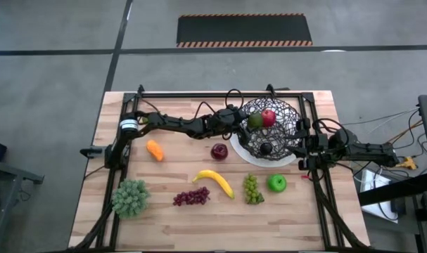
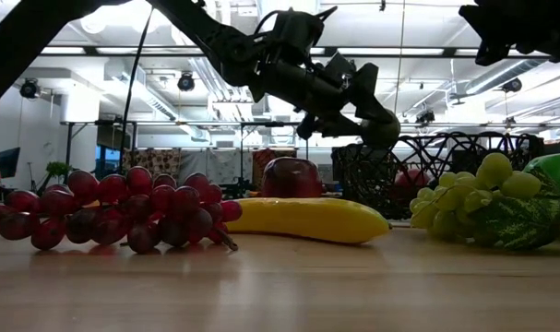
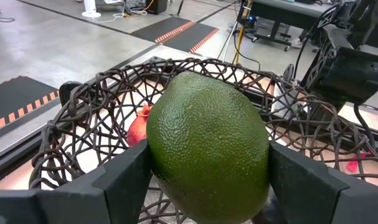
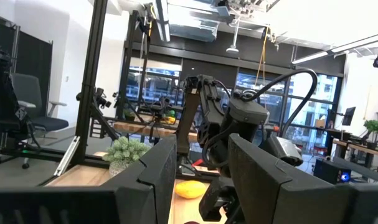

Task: Build produce basket
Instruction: Put the green lime into the wire basket

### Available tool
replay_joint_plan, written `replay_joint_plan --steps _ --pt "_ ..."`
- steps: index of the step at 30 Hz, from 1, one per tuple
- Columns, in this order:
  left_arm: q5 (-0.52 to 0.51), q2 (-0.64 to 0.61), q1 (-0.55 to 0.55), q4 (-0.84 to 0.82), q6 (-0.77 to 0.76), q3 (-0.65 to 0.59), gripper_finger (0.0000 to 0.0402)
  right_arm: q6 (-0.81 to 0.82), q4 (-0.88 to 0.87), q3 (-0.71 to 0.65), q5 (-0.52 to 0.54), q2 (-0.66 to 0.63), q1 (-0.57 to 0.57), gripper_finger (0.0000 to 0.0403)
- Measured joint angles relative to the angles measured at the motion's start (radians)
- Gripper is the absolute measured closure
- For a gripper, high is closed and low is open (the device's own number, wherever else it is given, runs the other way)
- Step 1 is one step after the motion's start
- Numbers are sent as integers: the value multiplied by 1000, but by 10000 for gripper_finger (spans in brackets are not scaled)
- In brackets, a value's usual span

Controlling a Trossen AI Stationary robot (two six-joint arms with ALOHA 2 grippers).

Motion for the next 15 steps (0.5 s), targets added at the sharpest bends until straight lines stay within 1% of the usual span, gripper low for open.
replay_joint_plan --steps 7,9,15 --pt "0 0 0 0 0 0 124 0 0 0 0 0 0 268" --pt "0 0 0 0 -1 0 113 0 0 0 0 0 0 268" --pt "-2 0 0 0 -4 0 62 0 -1 0 0 0 0 268"
